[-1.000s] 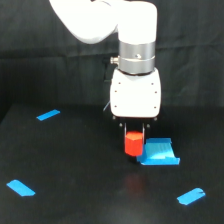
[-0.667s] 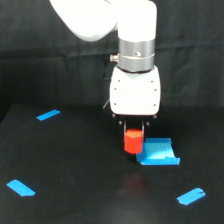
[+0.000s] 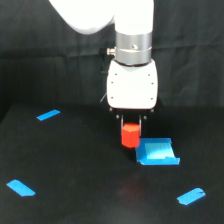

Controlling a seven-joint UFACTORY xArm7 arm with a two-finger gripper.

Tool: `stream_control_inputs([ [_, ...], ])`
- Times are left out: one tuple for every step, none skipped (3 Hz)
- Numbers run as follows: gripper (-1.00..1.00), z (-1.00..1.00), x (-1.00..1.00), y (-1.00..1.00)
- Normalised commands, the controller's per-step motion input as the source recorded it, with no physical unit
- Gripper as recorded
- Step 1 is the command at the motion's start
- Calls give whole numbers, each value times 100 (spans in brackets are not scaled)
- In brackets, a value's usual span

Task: Pick up the red object from the table

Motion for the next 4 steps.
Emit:
stream_control_inputs([
  [-100,99,-23,4],
  [-100,100,-12,12],
  [-100,100,0,7],
  [-100,100,5,5],
])
